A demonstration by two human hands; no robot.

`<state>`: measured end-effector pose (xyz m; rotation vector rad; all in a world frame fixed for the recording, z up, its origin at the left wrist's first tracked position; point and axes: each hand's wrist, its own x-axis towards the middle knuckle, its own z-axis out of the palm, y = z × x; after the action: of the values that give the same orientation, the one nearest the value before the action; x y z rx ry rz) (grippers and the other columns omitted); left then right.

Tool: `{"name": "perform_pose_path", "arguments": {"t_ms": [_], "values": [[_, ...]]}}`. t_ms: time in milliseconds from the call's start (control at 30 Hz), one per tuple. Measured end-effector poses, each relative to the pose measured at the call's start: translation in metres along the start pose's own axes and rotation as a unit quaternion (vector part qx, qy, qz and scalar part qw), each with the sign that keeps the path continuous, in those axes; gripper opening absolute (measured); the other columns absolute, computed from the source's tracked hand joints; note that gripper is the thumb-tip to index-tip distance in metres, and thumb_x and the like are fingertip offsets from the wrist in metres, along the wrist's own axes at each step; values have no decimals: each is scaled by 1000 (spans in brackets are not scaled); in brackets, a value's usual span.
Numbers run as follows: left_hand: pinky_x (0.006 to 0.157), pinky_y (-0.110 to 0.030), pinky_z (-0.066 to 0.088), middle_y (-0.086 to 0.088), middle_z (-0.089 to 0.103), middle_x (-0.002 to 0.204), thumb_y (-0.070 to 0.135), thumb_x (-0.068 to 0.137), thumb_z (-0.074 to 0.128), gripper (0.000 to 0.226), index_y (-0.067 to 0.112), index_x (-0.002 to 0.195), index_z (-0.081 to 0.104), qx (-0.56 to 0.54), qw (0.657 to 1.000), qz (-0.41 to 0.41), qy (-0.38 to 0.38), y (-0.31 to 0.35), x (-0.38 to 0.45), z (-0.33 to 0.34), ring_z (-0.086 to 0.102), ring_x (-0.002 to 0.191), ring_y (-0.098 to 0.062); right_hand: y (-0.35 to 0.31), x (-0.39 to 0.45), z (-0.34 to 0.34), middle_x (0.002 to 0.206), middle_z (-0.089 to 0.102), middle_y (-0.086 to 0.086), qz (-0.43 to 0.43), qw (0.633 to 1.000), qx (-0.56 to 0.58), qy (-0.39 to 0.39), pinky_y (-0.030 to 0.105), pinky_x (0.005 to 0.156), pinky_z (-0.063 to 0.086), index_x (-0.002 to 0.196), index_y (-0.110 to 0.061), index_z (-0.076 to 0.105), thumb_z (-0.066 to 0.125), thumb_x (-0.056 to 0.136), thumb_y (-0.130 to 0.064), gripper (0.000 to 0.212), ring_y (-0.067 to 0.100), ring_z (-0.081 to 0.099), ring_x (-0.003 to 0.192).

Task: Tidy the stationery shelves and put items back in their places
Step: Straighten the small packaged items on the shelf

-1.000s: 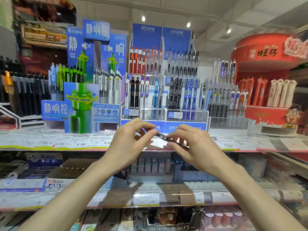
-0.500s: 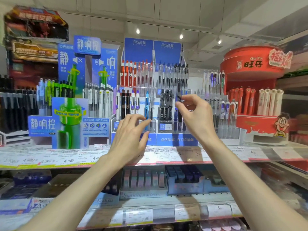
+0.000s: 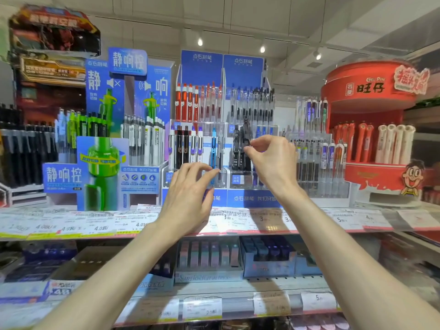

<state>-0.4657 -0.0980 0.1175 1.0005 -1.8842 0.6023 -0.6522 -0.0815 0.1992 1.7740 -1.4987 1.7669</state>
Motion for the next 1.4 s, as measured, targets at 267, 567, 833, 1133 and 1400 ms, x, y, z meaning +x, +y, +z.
{"name": "perform_pose_path", "arguments": {"t_ms": [267, 567, 833, 1133, 1400], "values": [[104, -41, 36, 1, 51, 128, 20, 89, 62, 47, 18, 136, 53, -2, 1000, 0, 1, -2, -1, 2, 38, 122, -19, -3, -2, 1, 79, 74, -1, 9, 996, -90, -2, 37, 77, 58, 91, -22, 70, 74, 85, -32, 12, 21, 71, 78], [106, -41, 33, 1, 51, 129, 21, 90, 62, 49, 19, 137, 53, -4, 1000, 2, -6, -3, -1, 1, 37, 123, -19, -7, 1, 2, 65, 68, -4, 31, 994, -102, -11, 33, 73, 56, 72, -23, 67, 71, 83, -17, 13, 21, 68, 69], [106, -41, 34, 2, 50, 130, 21, 89, 62, 50, 20, 138, 52, -6, 1000, 8, -8, -4, -2, 0, 37, 124, -19, -10, 2, 6, 73, 72, 3, 10, 990, -138, -16, 38, 72, 59, 85, -13, 75, 74, 86, -27, 14, 25, 68, 69], [106, -42, 35, 2, 50, 130, 21, 89, 63, 50, 20, 138, 52, -7, 1000, 9, -9, -5, -2, 0, 36, 123, -18, -6, 5, 5, 63, 67, 2, 29, 989, -142, -33, 37, 70, 57, 72, -12, 71, 71, 88, -31, 24, 24, 66, 64], [103, -42, 38, 1, 51, 129, 21, 88, 63, 50, 20, 137, 53, -4, 1000, 11, -6, -5, -1, 0, 39, 122, -20, -6, 1, 6, 63, 65, 4, 23, 984, -170, -37, 37, 65, 57, 72, -10, 67, 65, 90, -29, 26, 28, 64, 64]]}}
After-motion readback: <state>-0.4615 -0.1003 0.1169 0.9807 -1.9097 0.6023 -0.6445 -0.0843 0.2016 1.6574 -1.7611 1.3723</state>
